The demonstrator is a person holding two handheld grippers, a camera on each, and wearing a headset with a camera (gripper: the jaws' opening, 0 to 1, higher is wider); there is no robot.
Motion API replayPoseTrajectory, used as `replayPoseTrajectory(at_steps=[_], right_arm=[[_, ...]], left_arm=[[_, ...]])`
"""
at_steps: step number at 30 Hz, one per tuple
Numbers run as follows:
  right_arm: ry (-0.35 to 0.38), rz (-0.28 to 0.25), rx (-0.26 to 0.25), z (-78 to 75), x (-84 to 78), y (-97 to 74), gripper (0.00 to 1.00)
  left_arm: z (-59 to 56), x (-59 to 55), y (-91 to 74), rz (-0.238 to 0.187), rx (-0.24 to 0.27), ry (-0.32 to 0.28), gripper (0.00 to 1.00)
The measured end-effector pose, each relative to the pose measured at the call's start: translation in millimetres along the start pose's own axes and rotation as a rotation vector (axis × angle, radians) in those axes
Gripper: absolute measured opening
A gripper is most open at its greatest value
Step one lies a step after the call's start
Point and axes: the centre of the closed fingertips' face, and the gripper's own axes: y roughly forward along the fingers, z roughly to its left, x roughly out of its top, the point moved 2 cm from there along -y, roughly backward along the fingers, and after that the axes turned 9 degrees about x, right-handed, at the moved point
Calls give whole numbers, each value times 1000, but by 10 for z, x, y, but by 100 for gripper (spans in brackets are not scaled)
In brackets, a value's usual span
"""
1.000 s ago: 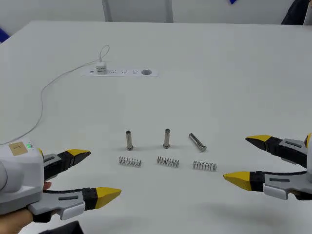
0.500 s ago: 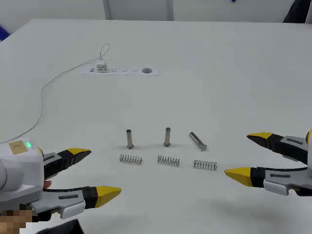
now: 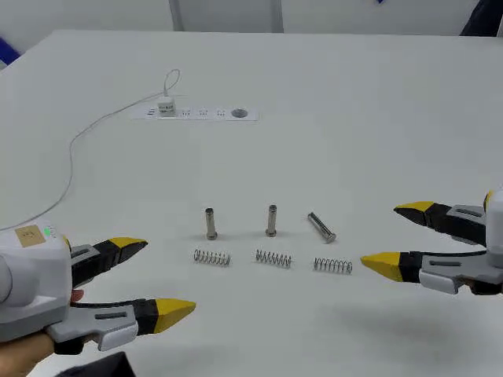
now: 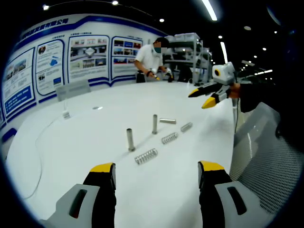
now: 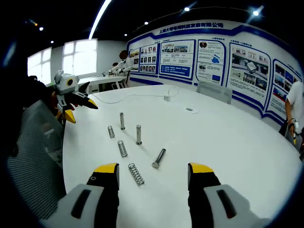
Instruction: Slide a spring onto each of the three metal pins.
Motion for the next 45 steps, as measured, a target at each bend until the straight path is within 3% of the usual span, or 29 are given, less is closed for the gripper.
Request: replayPoseTrajectory(at_steps=[18,25,34,45], right_arm=[[-4,103,-21,-285,161,332,43],[-1,145,-14,-323,205,528,34],[10,198,0,-321,149,750,28],[59,287,-31,-389,13,981,22]], left_arm=[[18,-3,-6,6,8,1,71],[12,-10,-2,11,6,7,71],[21,-14,-4,10,8,6,71],[21,-15,-5,10,10,8,71]])
